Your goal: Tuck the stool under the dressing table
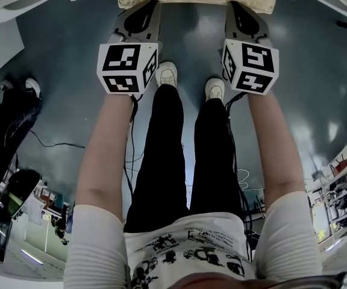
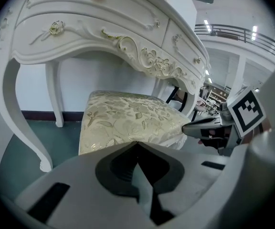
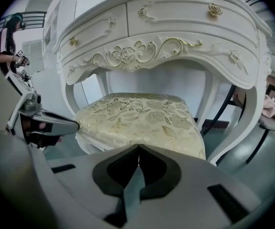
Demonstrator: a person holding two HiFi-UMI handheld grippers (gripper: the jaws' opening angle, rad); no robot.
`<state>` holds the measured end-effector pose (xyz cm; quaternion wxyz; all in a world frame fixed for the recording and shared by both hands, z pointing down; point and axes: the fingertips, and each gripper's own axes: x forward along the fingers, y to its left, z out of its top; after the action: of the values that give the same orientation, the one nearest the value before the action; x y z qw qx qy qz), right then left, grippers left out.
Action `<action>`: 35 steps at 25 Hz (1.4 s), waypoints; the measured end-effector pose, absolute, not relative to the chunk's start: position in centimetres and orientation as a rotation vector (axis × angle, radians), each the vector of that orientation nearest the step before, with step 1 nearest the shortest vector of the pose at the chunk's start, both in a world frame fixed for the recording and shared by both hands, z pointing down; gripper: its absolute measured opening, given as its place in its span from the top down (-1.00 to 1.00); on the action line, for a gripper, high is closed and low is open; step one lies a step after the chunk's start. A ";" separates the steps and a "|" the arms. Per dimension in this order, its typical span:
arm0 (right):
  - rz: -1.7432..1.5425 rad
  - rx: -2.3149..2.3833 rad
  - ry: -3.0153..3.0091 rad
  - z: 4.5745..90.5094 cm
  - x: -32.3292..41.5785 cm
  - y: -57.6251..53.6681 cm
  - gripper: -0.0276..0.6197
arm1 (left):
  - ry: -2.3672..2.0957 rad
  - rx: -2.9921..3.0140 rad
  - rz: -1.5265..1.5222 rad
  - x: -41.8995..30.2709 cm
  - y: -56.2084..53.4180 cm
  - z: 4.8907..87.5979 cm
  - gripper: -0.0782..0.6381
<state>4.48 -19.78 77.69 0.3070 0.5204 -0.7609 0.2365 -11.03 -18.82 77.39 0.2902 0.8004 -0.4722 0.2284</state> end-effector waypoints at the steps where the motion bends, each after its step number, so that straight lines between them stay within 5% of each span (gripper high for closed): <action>1: 0.621 1.382 -2.011 77.7 4.8 -20.1 0.86 | -1.261 2.138 0.610 -10.7 -19.1 77.4 0.73; 35: 0.465 1.413 -2.065 77.2 4.1 -30.4 0.86 | -1.349 2.222 0.576 -11.2 -29.3 76.9 0.73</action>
<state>4.06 -30.37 77.16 0.2937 0.5307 -0.7757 0.1746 -11.25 -29.35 76.86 0.2374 0.8108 -0.4921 0.2101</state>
